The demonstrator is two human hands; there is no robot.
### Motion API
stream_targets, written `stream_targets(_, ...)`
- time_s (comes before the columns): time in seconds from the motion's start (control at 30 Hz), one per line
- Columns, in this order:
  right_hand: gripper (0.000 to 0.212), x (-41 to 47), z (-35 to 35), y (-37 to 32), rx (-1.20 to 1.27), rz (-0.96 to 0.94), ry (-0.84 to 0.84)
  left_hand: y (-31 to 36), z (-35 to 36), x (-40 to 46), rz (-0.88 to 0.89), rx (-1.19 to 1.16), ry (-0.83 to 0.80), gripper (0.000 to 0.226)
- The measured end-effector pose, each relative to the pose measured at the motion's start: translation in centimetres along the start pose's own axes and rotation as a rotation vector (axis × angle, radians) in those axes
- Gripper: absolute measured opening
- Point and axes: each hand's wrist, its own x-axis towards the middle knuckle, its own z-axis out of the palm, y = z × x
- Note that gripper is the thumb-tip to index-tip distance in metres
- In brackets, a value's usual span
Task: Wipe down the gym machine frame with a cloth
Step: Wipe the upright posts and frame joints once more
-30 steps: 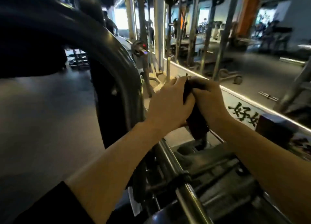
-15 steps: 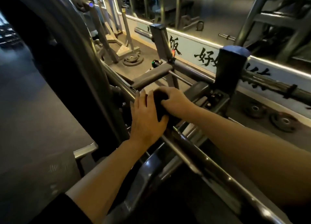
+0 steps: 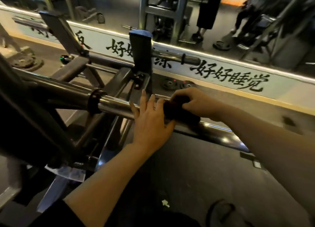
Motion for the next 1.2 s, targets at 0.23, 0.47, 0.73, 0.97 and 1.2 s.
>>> stream_targets(0.23, 0.031, -6.1, -1.8, 5.6, 0.057, 0.191, 0.040, 1.4, 1.2, 0.0, 0.057, 0.211, -0.120, 0.060)
stream_targets(0.47, 0.023, -4.8, -2.4, 6.0, 0.017, 0.120, -0.067, 2.6, 2.2, 1.3, -0.080, 0.173, -0.039, 0.032)
stream_targets(0.73, 0.026, -1.2, -5.5, 9.4, 0.076, -0.202, -0.366, 3.2, 5.4, 2.2, -0.235, 0.153, 0.381, 0.026)
stream_targets(0.97, 0.035, 1.9, -5.2, 11.5, 0.202, -0.453, -0.534, 4.7, 6.0, 2.7, -0.460, 0.112, 0.437, 0.034)
stream_targets(1.2, 0.041, 3.5, -2.3, 10.1, 0.280, -0.561, -0.419, 6.4, 6.7, 3.3, -0.747, -0.117, 0.624, 0.068)
